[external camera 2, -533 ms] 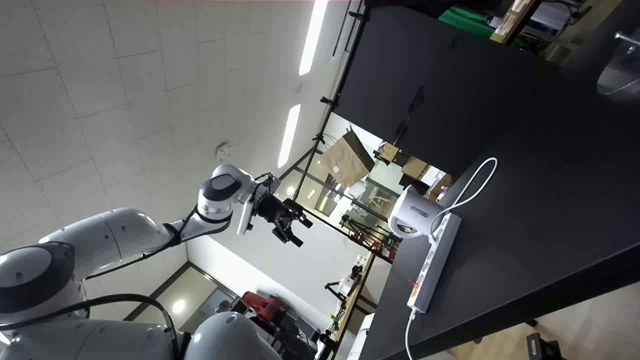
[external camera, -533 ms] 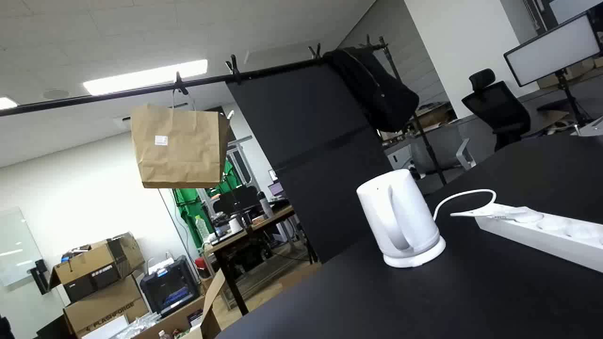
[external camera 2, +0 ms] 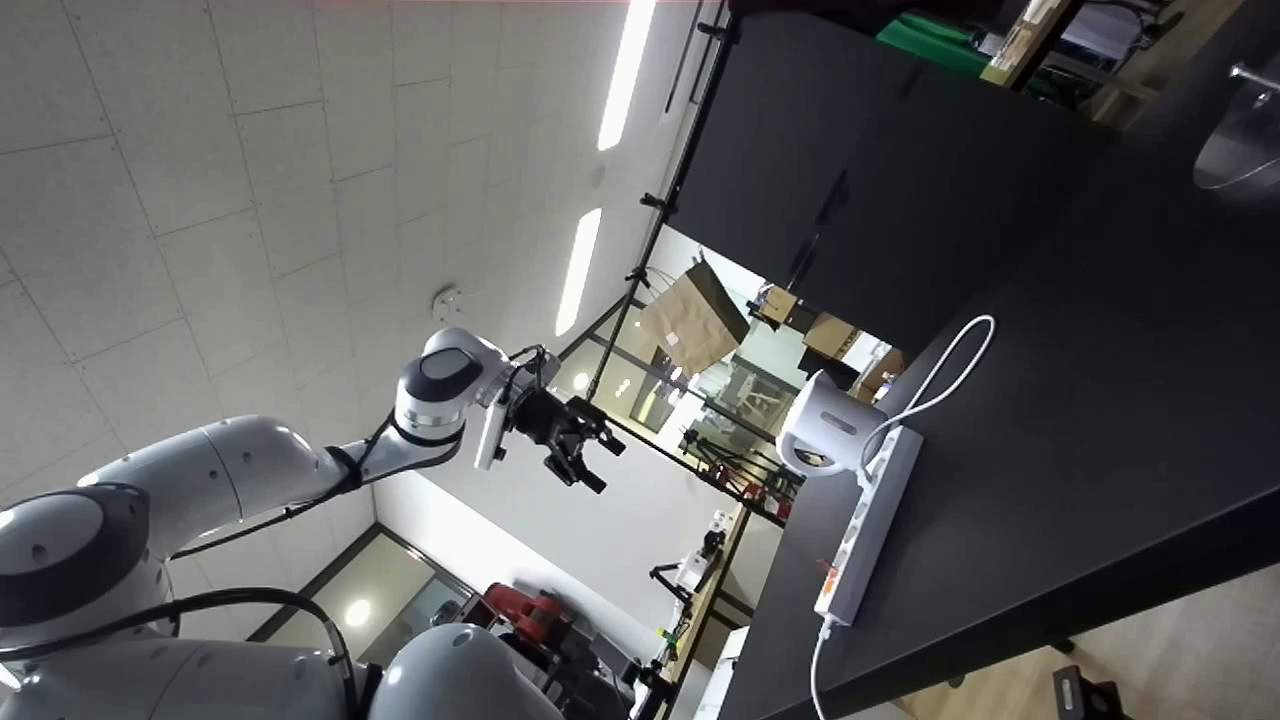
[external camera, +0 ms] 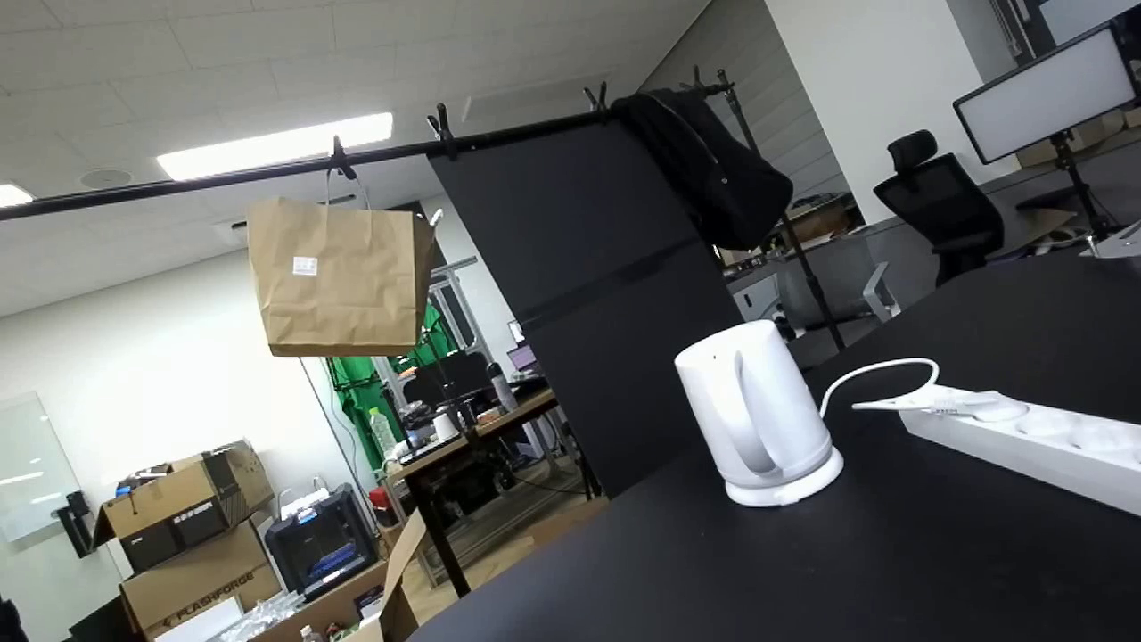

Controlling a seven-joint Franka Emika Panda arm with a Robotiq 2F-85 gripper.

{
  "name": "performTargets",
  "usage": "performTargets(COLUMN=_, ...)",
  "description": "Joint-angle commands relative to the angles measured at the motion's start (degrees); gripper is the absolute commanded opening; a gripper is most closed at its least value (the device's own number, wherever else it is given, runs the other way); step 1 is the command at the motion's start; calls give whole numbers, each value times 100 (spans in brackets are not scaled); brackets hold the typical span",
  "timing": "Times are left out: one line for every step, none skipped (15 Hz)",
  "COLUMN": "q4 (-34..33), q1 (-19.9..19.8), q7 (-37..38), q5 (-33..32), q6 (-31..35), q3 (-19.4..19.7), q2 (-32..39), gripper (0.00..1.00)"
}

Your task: Turn on the kettle

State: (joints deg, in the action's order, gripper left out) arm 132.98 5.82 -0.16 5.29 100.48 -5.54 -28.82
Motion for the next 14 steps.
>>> performTargets(q4=-14, q1=11, q7=6, q5=-5, q6=-14, q3=8, q2=5, gripper=100)
performTargets(q4=-14, q1=11, q7=6, q5=-5, q6=-14, q3=9, q2=5, gripper=100)
performTargets(q4=-14, q1=11, q7=6, q5=-5, q6=-14, q3=8, q2=5, gripper=100)
performTargets(q4=-94, q1=5, q7=-88, q5=-43, q6=67, q3=31, q2=138, gripper=100)
performTargets(q4=-185, q1=-12, q7=-122, q5=-61, q6=171, q3=45, q2=282, gripper=100)
performTargets(q4=-314, q1=-37, q7=-156, q5=-130, q6=340, q3=42, q2=485, gripper=100)
performTargets(q4=-419, q1=-71, q7=-118, q5=-197, q6=525, q3=28, q2=665, gripper=100)
performTargets(q4=-564, q1=-79, q7=-167, q5=-233, q6=736, q3=38, q2=910, gripper=100)
performTargets(q4=-679, q1=-111, q7=-119, q5=-295, q6=948, q3=19, q2=1111, gripper=100)
performTargets(q4=-858, q1=-118, q7=-127, q5=-351, q6=1135, q3=10, q2=1385, gripper=100)
performTargets(q4=-1008, q1=-133, q7=-75, q5=-429, q6=1330, q3=-10, q2=1622, gripper=100)
performTargets(q4=-1199, q1=-158, q7=54, q5=-565, q6=1604, q3=-53, q2=1907, gripper=100)
performTargets(q4=-1403, q1=-163, q7=127, q5=-694, q6=1804, q3=-74, q2=2189, gripper=100)
performTargets(q4=-1670, q1=-156, q7=236, q5=-812, q6=1956, q3=-92, q2=2504, gripper=100)
